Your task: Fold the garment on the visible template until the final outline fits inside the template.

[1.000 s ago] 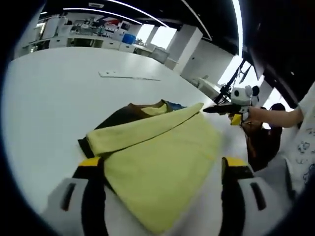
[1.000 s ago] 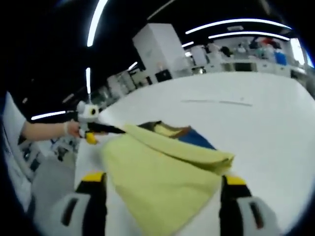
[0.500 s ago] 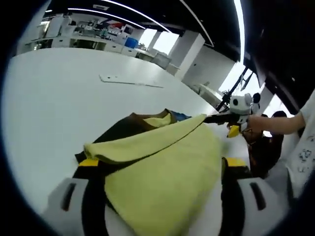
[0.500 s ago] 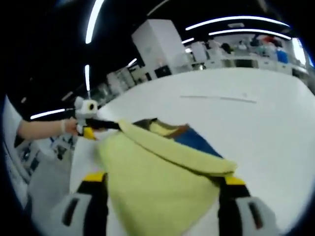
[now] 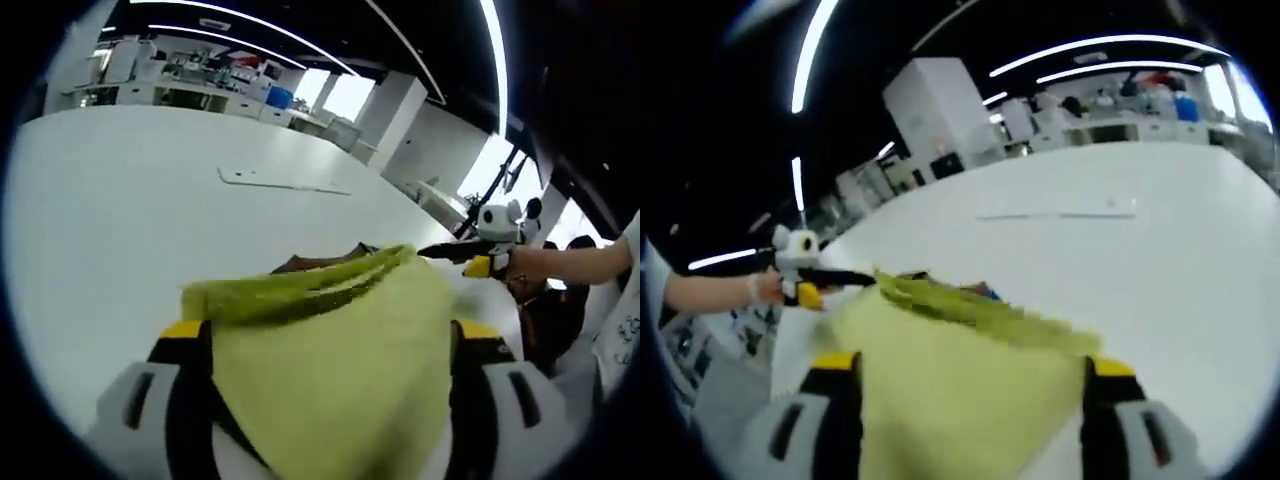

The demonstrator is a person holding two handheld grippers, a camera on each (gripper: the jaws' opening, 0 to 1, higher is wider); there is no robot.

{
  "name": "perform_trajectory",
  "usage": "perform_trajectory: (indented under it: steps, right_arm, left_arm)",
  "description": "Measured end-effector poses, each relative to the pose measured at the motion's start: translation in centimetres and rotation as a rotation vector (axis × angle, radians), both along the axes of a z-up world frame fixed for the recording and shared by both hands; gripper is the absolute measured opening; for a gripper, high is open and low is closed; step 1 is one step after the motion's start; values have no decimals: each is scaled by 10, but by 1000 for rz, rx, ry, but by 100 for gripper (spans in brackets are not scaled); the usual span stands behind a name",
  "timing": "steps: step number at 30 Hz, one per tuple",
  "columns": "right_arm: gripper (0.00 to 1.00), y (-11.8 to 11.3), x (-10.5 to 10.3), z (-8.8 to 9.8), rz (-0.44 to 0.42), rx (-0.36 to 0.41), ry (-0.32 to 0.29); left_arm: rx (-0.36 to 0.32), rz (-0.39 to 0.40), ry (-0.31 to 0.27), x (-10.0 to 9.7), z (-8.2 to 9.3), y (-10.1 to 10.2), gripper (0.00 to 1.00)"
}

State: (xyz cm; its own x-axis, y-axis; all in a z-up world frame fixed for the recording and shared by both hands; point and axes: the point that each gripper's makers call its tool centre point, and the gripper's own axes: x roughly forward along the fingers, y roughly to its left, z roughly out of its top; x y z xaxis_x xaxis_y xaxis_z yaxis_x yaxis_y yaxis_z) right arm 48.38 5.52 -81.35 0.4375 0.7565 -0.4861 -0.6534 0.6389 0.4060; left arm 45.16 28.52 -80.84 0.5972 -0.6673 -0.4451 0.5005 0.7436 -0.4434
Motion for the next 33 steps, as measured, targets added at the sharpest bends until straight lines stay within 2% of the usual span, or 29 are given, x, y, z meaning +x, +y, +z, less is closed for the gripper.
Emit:
perform_trajectory:
  steps: [10, 14, 24, 33]
  right_arm:
    - [90, -6, -6, 1, 4, -5, 0]
    - [90, -14, -18, 4, 0, -11, -4]
    - [89, -32, -44, 15, -33, -14, -12]
    - [88, -50, -71, 20, -37, -39, -23]
  left_arm:
    - [22, -20, -6, -10, 4, 1, 95]
    - [31, -22, -15, -17, 9, 6, 95]
    - [43, 3, -25, -53, 18, 21, 93]
    - [113, -13, -26, -82, 20, 42, 91]
